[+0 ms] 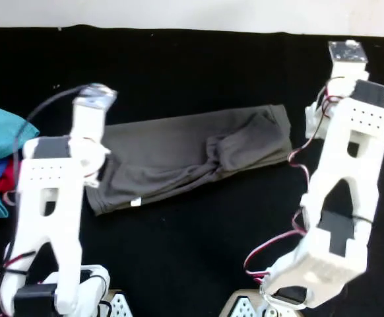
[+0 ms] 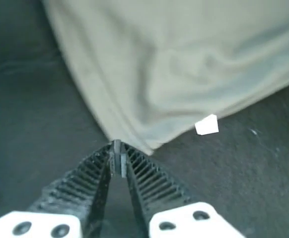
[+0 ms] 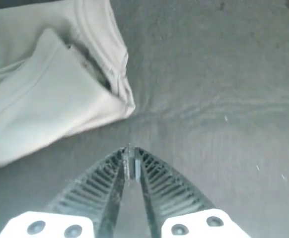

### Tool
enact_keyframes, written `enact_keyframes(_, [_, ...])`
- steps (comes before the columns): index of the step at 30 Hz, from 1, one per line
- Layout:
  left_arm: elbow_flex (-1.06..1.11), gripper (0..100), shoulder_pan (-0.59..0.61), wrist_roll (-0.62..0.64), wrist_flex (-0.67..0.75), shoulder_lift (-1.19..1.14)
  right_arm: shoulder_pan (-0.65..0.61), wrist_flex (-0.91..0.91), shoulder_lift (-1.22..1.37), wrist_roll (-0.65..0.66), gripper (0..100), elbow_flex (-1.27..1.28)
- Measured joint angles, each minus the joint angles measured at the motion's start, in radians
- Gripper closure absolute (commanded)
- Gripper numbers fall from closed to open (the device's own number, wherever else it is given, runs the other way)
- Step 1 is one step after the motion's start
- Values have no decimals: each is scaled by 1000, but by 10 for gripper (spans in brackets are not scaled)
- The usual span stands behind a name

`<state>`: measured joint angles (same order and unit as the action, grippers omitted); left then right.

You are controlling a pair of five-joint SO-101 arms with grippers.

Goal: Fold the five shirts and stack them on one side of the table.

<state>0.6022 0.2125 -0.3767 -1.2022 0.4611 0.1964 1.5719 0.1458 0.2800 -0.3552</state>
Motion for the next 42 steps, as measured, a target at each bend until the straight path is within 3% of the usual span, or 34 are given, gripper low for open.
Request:
enact_keyframes(5, [-15, 760, 104, 115, 37, -71, 15, 123, -106, 0, 992, -2])
enact_keyframes(13, [-203, 771, 130, 209, 55, -430, 72, 133, -184, 0, 992, 118])
enact_keyframes(24, [-470, 801, 130, 210, 54, -855, 74, -120, -522, 0, 992, 637])
enact_keyframes(26, [-503, 844, 130, 210, 37, -884, 74, -172, -568, 0, 992, 738])
enact_keyframes(29, [-560, 995, 127, 198, -18, -925, 74, -269, -611, 0, 992, 891])
enact_keyframes(33, [-640, 994, 121, 178, -89, -979, 84, -414, -652, 0, 992, 1114])
enact_keyframes(42, [-902, 991, 310, 72, -221, -1112, 153, -703, -807, -2, 992, 1516])
